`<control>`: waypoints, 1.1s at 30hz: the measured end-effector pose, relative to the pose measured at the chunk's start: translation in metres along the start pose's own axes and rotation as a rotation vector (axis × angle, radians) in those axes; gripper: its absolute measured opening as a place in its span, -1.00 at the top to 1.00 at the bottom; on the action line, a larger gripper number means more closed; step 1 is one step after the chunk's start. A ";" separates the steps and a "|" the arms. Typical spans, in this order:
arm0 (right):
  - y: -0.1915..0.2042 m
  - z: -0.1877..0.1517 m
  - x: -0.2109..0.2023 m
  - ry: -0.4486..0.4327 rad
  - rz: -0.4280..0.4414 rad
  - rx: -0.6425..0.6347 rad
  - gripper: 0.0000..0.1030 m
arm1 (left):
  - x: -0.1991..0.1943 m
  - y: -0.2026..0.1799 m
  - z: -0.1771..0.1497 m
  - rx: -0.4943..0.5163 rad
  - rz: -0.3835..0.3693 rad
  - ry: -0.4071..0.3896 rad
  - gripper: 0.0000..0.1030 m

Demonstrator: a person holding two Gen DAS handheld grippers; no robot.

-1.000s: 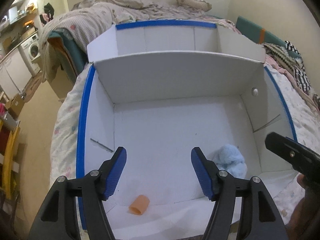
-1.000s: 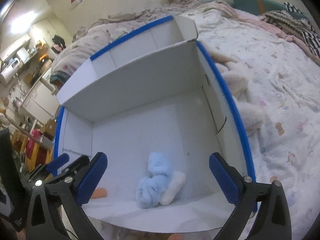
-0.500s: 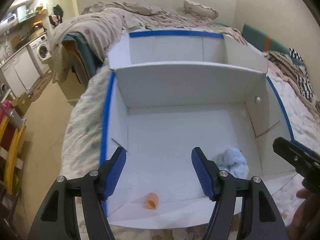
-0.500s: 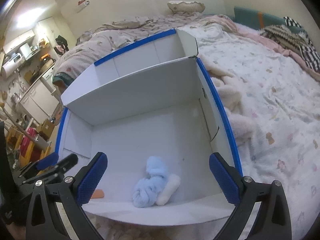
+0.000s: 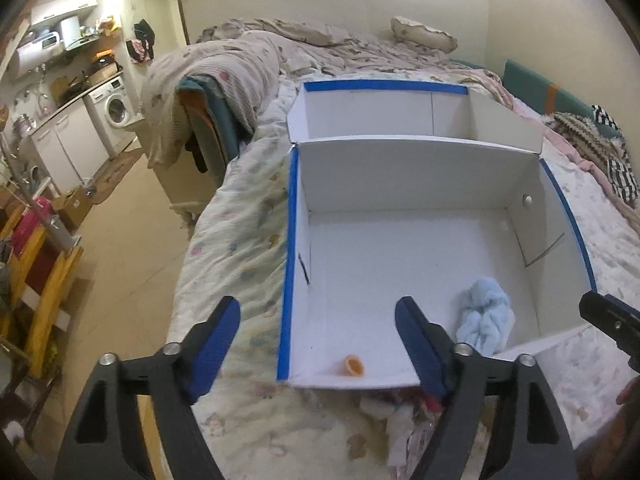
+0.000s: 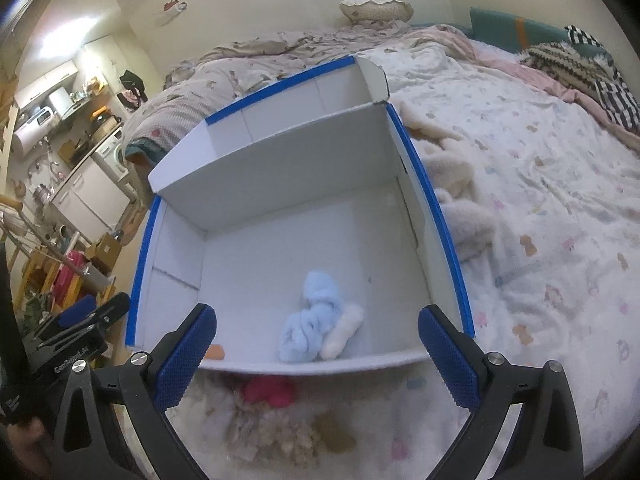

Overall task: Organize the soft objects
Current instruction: 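Move both open tools back toward the pile in front of the box, then grasp the white rolled cloth with the left tool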

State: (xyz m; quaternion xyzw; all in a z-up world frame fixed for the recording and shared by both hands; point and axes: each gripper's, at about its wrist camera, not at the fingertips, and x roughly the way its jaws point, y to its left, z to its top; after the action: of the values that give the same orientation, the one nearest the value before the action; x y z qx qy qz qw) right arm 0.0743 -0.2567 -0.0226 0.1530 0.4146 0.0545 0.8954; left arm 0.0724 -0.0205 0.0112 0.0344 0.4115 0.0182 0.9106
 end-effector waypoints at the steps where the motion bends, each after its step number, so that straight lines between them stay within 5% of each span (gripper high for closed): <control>1: -0.001 -0.004 -0.002 0.004 0.002 0.003 -1.00 | -0.004 0.002 -0.004 0.001 -0.002 0.000 -0.53; 10: -0.010 -0.028 -0.014 0.040 -0.001 -0.001 -1.00 | -0.008 0.028 -0.031 -0.063 -0.056 0.055 -0.53; 24: -0.010 -0.044 -0.003 0.125 -0.052 -0.003 -1.00 | 0.034 0.045 -0.052 -0.169 -0.104 0.269 -0.52; 33: -0.011 -0.050 0.017 0.189 -0.100 -0.037 -1.00 | 0.075 -0.010 -0.066 -0.122 -0.237 0.457 0.02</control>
State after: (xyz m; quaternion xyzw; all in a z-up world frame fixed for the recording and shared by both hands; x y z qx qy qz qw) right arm 0.0470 -0.2522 -0.0697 0.1099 0.5031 0.0317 0.8566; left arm 0.0727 -0.0229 -0.0890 -0.0740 0.6056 -0.0564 0.7903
